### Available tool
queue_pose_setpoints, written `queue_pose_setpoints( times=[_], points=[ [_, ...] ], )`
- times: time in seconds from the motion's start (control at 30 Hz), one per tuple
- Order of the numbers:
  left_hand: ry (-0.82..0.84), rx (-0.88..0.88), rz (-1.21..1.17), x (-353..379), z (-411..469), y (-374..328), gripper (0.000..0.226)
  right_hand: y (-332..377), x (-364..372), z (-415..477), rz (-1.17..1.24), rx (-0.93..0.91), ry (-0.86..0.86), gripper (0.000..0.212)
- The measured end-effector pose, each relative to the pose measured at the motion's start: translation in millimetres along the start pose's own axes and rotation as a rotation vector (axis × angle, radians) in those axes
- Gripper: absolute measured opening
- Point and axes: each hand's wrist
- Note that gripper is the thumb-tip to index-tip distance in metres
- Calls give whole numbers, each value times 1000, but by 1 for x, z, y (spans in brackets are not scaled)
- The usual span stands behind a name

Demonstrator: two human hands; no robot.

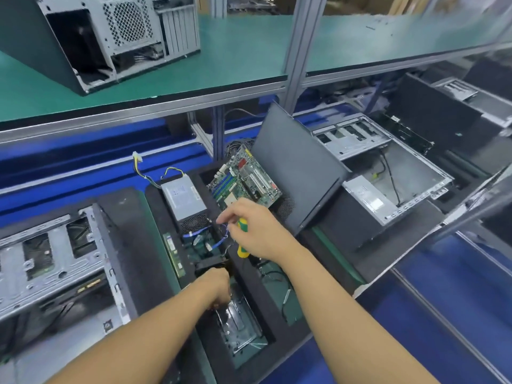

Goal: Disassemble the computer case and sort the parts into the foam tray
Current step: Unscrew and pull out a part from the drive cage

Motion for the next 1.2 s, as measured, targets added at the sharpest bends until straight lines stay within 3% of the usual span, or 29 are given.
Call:
queue_pose_setpoints(
  times=[0.13, 0.3, 0.43, 0.53, 0.6, 0.67, 0.73, 0.83, 0.9, 0.97, 1.03, 1.13, 1.2],
  points=[
    [70, 43, 98, -3, -2, -1, 21, 4, 5, 8, -41, -11, 51, 19],
    [-75, 171, -14, -30, -25, 8, 25, 21, 3, 22, -25, -43, 37, 21],
    [-462, 275, -498, -50, -63, 55, 13, 47, 11, 34, 20, -79, -20, 25],
    [-864, 251, -632, -52, -93, 112, 15, 73, 25, 45, 25, -135, 12, 26],
    [-972, 238, -683, -45, -112, 143, 14, 93, 39, 51, 8, -193, 53, 25],
    [-900, 267, -740, -36, -128, 167, 21, 114, 56, 58, -63, -263, 106, 25],
    [-658, 241, -837, -23, -142, 191, 32, 135, 78, 64, -222, -346, 191, 28],
    [-135, -20, -837, 5, -151, 230, 35, 158, 111, 70, -476, -428, 316, 38],
    [56, -160, -1077, 29, -146, 248, 44, 167, 131, 73, -573, -434, 369, 41],
    [17, -135, -1595, 47, -130, 252, 48, 172, 148, 76, -629, -404, 396, 40],
    [-177, 2, -2059, 53, -114, 247, 42, 172, 160, 78, -667, -355, 406, 40],
    [-520, 226, -2365, 44, -101, 234, 38, 165, 170, 79, -695, -279, 403, 39],
    [-561, 318, -2450, 34, -97, 228, 32, 157, 171, 79, -716, -234, 387, 35]
  ],
)
Point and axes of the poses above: each hand's wrist, its own z-axis towards the middle knuckle, its own x-axis out of the palm, y = z × x, and after that the axes turned 2 degrees about -z, right-handed
